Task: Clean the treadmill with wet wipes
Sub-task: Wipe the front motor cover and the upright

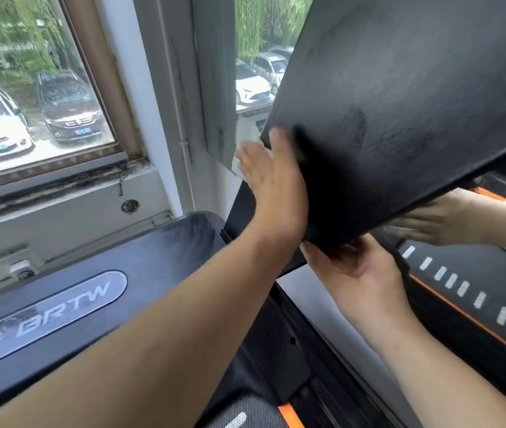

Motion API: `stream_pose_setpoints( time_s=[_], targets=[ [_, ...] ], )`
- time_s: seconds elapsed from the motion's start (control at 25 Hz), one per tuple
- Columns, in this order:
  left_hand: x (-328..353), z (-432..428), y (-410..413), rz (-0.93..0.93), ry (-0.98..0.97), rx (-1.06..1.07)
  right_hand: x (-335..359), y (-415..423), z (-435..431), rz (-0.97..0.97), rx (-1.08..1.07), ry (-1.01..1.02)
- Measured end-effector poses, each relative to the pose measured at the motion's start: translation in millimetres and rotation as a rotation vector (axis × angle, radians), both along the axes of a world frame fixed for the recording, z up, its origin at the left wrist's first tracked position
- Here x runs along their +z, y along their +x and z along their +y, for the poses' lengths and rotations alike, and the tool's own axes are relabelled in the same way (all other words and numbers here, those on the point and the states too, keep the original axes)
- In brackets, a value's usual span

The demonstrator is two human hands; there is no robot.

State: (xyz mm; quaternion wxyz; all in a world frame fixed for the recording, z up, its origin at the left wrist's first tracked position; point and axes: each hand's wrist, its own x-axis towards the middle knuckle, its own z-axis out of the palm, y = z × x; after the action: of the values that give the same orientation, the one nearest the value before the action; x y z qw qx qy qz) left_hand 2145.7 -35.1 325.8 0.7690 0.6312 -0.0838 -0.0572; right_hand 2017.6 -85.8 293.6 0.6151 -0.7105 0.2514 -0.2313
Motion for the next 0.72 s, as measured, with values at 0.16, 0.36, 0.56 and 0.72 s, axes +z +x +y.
stream_pose_setpoints(
  time_s=[0.16,0.36,0.56,0.72],
  targets=[
    [-30.9,1.2,-24.4,0.341,0.052,-0.042,16.9,-2.4,-3.4,0.164,0.06,-0.077],
    [60.1,1.4,-52.5,-0.08,0.103,-0.055,48.0,-18.3,-30.8,0.183,0.319,-0.074],
    [43.2,2.7,-66.0,-0.117,0.151,-0.07,98.7,-27.1,-36.7,-0.201,-0.022,0.135],
    [53.5,2.2,-67.4,0.342,0.1,-0.085,113.8,-28.9,-29.0,-0.275,-0.105,0.152]
  ],
)
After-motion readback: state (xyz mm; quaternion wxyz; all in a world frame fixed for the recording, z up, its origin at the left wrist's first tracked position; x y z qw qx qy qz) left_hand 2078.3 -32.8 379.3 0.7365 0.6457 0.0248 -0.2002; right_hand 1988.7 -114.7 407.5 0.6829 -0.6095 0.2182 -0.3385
